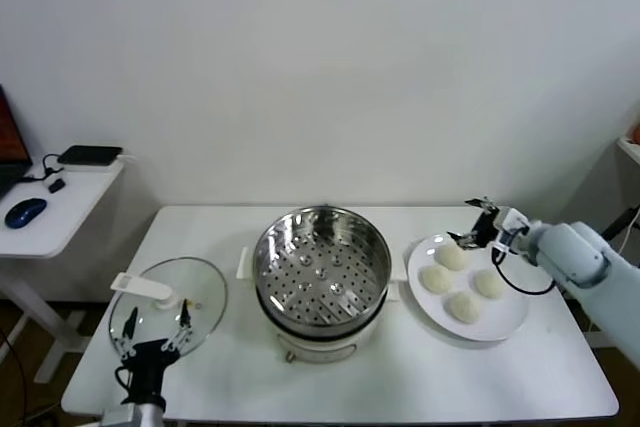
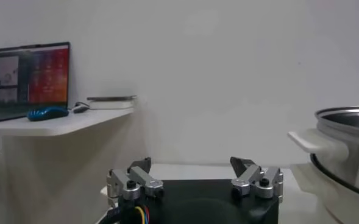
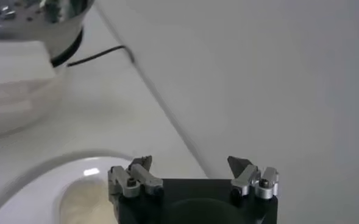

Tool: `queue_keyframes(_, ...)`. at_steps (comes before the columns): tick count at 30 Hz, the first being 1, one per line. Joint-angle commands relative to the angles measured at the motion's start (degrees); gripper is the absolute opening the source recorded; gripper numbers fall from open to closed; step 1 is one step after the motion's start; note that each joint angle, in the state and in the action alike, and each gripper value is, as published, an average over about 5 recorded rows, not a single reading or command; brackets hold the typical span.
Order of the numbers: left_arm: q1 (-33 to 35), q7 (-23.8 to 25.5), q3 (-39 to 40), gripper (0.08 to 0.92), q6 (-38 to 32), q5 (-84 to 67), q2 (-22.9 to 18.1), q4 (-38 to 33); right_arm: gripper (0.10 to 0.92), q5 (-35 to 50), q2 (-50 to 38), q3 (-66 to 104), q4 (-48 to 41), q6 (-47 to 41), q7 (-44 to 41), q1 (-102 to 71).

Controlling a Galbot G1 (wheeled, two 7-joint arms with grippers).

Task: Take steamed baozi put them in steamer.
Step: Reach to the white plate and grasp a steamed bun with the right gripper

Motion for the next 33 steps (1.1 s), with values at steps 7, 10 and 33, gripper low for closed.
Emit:
queue_keyframes(7,-0.1,0.1,0.8,0.823,-0.7,0.9,-1.9,0.7,0.823,1.2,-2.8,-63.5,-14.9,9.3,-24.7,52.5)
queue_keyframes(10,-0.2,0.1,1.1,0.823,-0.9,0.9,-1.9,0.8,0.823,1.1,1.4,-70.1,-20.6,12.6,-26.9,57.1)
queue_keyframes(33,0.1,0.9,0.1,0.823,-1.3,2.2,-1.5,2.2,0.823,-1.3,24.9,-57.9,-47.7,18.4,-26.7,39.5)
